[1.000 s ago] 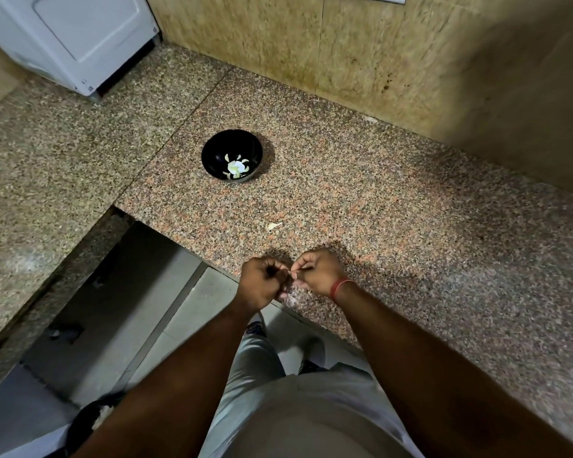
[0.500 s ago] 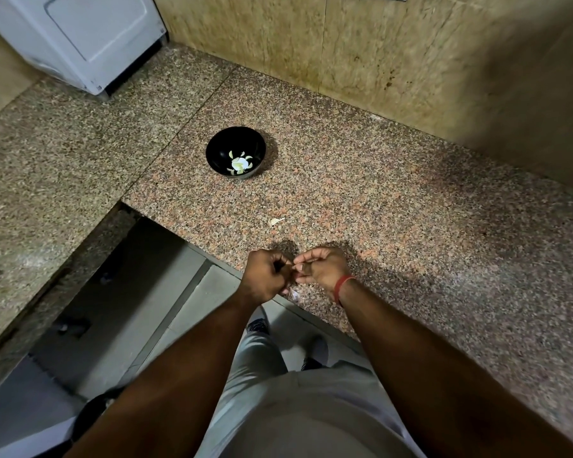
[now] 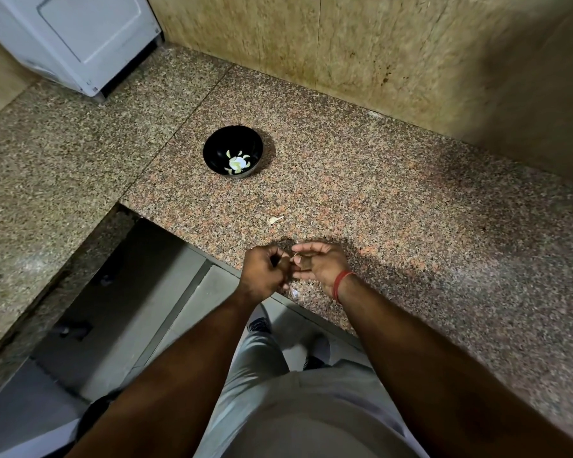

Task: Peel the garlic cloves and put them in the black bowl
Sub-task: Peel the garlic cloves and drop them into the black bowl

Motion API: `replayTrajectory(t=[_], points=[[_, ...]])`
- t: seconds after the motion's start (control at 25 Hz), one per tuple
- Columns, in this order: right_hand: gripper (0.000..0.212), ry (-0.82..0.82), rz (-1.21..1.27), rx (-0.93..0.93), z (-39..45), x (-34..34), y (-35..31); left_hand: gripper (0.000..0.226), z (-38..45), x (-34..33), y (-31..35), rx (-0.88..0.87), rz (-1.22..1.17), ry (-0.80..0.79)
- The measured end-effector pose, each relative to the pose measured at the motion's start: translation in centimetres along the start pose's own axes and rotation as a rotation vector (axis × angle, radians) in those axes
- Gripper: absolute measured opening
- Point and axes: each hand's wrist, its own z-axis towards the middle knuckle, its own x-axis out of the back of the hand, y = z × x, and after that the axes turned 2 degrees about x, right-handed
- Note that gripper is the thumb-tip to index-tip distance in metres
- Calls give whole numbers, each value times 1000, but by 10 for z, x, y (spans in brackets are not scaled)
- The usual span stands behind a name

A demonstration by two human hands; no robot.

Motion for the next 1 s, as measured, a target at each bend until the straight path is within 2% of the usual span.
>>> replayTrajectory(t=[0.2, 0.4, 0.56, 0.76, 0.88, 1.0], points=[[15, 17, 28, 50, 0, -2, -5, 9, 2, -2, 5, 75, -133, 10], [22, -62, -59, 141, 1, 4, -8, 8, 8, 0, 5, 81, -137, -2], [21, -37, -50, 166, 2, 4, -5, 11, 10, -1, 10, 106, -134, 10], [24, -44, 102, 177, 1, 6, -3, 15, 25, 4, -5, 111, 50, 149], [29, -47, 128, 167, 3, 6, -4, 18, 27, 3, -5, 85, 122, 163], [26, -38, 104, 159, 4, 6, -6, 22, 26, -1, 3, 40, 155, 146]])
